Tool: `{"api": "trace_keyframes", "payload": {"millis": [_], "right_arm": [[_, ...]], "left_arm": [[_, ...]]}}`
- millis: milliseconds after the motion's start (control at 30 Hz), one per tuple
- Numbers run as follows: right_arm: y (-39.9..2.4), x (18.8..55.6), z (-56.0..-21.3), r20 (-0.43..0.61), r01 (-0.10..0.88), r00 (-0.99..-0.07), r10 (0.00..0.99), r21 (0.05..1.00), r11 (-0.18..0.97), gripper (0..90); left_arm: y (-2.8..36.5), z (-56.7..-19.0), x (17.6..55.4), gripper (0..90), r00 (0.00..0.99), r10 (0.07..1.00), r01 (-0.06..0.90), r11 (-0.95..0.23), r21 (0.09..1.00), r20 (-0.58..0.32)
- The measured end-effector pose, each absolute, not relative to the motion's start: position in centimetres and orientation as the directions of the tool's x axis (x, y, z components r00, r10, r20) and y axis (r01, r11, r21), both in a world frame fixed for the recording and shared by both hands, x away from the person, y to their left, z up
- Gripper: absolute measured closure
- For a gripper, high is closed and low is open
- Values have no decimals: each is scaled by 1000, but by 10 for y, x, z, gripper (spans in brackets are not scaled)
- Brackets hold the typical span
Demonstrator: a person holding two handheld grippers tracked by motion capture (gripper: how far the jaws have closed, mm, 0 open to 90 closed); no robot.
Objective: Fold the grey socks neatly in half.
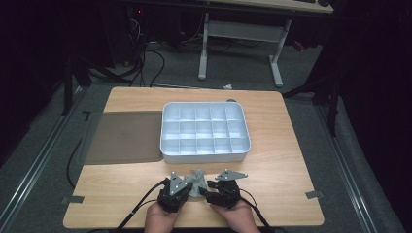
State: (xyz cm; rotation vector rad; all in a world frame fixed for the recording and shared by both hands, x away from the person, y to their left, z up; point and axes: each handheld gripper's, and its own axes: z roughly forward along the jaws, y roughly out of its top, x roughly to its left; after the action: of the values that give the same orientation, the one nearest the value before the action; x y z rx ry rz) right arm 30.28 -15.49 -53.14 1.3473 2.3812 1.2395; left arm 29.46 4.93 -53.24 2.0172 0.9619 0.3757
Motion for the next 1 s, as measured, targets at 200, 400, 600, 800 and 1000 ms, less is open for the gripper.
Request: {"api": "trace_keyframes", "payload": {"millis": [200,400,600,800,1000], "right_arm": [[-151,302,-532,265,648,-603,752,713,268,684],[-150,300,-531,253,634,-609,752,725,269,783],[-150,293,-525,225,589,-628,745,763,267,812],[-142,284,-515,189,516,-678,710,810,278,823],[-146,287,-518,196,531,-667,719,802,274,789]], "left_arm": [[49,-532,293,899,659,749,490,-351,798,-75],[48,-532,292,900,659,749,484,-356,800,-65],[47,-532,292,900,662,748,478,-363,800,-56],[46,-532,291,900,671,741,468,-378,799,-42],[46,-532,291,900,670,741,471,-376,798,-47]]}}
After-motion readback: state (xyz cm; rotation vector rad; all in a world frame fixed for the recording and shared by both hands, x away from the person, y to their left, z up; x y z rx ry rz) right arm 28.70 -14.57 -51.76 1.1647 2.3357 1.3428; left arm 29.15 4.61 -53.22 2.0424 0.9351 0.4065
